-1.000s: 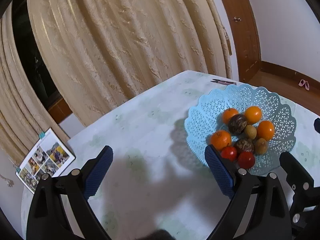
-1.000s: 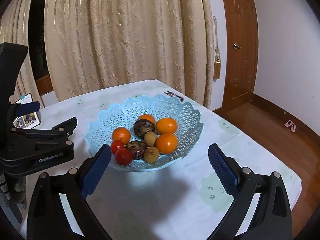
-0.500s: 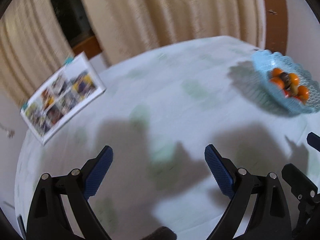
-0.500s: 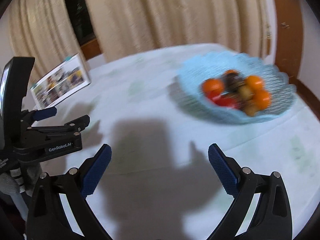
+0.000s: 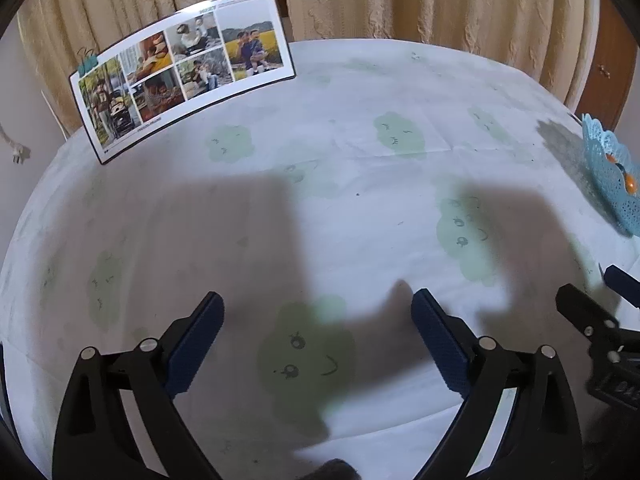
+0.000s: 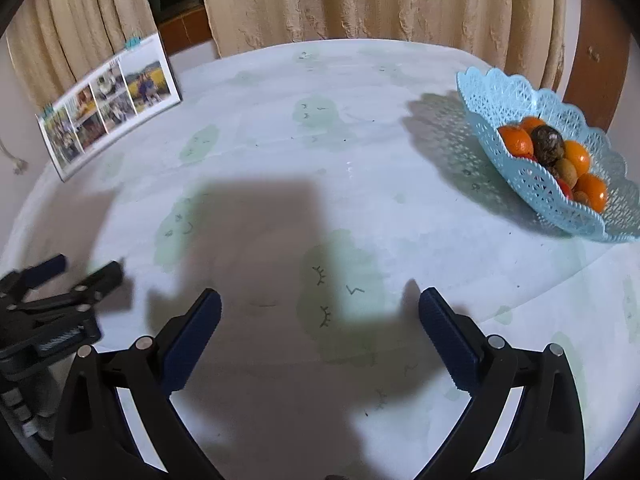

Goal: Organize fruits

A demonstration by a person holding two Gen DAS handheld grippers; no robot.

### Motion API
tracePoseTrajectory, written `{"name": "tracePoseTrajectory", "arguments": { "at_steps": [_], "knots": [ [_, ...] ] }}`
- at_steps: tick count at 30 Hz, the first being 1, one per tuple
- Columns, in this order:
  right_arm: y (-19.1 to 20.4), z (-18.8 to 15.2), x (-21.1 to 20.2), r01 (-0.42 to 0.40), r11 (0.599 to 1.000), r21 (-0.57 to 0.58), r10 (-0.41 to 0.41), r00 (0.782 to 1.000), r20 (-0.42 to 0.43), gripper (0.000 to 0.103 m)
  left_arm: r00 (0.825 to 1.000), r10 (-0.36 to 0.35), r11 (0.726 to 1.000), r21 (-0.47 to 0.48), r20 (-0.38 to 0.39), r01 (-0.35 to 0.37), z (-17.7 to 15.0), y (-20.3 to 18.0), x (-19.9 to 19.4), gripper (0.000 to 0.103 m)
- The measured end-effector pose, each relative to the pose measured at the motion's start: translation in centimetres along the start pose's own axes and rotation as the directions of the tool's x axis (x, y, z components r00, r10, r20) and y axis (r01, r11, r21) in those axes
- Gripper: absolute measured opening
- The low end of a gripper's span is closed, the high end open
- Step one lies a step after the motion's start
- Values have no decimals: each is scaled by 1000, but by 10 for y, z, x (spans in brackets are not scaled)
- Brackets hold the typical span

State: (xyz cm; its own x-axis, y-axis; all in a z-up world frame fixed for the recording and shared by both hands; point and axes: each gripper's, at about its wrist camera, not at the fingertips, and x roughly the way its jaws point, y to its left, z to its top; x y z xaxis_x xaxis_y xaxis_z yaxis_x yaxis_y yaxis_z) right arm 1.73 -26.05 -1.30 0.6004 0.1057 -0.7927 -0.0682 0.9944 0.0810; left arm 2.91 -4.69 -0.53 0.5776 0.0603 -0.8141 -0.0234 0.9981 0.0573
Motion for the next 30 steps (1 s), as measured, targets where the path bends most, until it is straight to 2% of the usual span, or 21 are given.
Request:
{"name": "tracePoseTrajectory", "arguments": {
  "at_steps": [2, 6, 8, 30],
  "knots": [
    [10, -1, 3, 47, 996, -73, -48, 999, -4, 101, 1000, 5, 1000, -4, 5, -5, -1, 1, 1, 98],
    [3, -2, 4, 8, 996, -94, -9, 1000, -9, 101, 1000, -12, 999, -39, 0, 12, -3, 5, 2, 98],
    [3, -2, 5, 5, 995, -95, -6, 1000, -9, 101, 1000, -27, 997, -70, -2, 27, -3, 8, 2, 98],
    [5, -2, 6, 6, 995, -96, -7, 1000, -9, 101, 1000, -16, 997, -74, 0, 16, -4, 6, 2, 98]
  ]
}}
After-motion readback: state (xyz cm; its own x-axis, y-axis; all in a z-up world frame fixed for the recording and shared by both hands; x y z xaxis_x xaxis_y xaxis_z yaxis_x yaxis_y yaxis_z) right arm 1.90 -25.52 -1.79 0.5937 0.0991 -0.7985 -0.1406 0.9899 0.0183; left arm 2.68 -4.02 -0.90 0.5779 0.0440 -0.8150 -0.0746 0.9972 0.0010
